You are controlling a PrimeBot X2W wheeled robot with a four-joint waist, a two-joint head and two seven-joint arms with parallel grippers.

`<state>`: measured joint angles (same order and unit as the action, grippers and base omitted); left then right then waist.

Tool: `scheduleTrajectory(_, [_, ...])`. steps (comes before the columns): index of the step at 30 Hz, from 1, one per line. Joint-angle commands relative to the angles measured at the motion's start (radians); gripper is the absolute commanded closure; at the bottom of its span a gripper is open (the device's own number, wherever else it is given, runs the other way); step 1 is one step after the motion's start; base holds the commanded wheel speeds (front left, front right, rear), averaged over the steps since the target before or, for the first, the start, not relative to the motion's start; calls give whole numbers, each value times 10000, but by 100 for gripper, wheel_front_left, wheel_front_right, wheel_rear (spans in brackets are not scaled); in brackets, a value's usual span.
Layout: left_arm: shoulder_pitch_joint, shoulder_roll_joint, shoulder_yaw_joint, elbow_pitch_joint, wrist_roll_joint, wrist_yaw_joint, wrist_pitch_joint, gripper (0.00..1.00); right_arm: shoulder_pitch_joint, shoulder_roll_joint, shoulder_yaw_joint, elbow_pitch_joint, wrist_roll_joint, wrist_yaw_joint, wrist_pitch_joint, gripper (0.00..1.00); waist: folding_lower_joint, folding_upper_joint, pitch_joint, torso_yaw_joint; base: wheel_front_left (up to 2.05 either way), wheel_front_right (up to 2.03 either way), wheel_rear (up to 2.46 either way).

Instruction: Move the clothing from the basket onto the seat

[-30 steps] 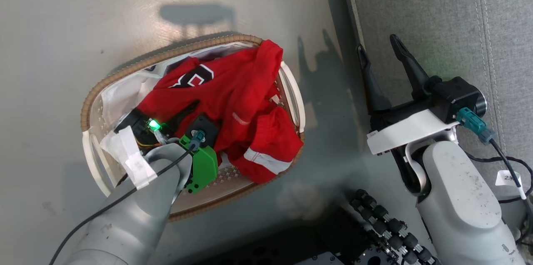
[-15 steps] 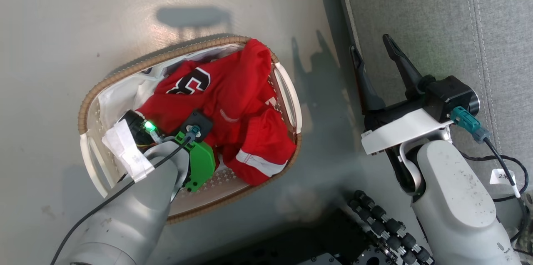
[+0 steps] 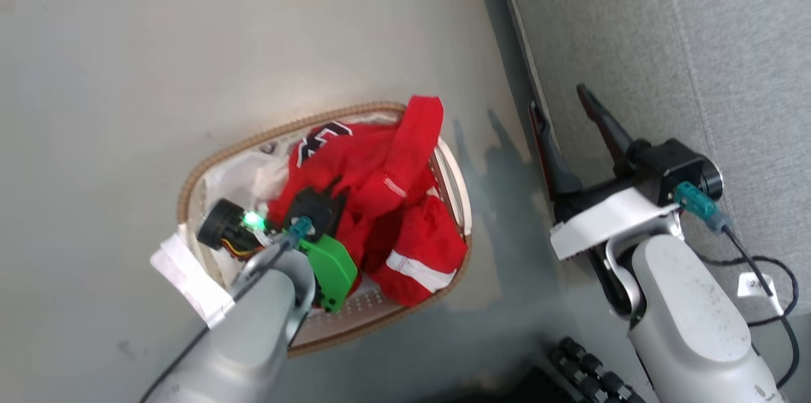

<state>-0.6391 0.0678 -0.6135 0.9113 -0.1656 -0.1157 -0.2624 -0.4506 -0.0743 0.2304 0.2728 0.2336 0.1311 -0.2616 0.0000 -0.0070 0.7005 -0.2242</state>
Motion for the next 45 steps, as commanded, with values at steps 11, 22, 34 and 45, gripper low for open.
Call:
scheduleTrajectory(11, [1799, -156, 506, -2127, -193, -77, -35, 100, 1244, -313, -104, 462, 20, -8, -48, 0, 0, 70, -3086, 1356, 0, 0, 0])
scheduleTrajectory(22, [3170, -165, 1248, -4849, -462, -137, -37, 100, 2364, -220, -87, 701, 5, -7, -50, 0, 0, 70, -4939, 1818, 0, 0, 0])
scheduleTrajectory(34, [3058, -163, 1701, -6955, -762, -157, -36, 100, 3249, -217, 188, 948, 4, -7, -48, 0, 0, 70, -6092, 1867, 0, 0, 0])
scheduleTrajectory(45, [3139, -162, 1704, -7104, -921, -73, -36, 100, 2683, -569, 3143, 17, -225, -7, -50, 0, 0, 70, -6369, 1829, 0, 0, 0])
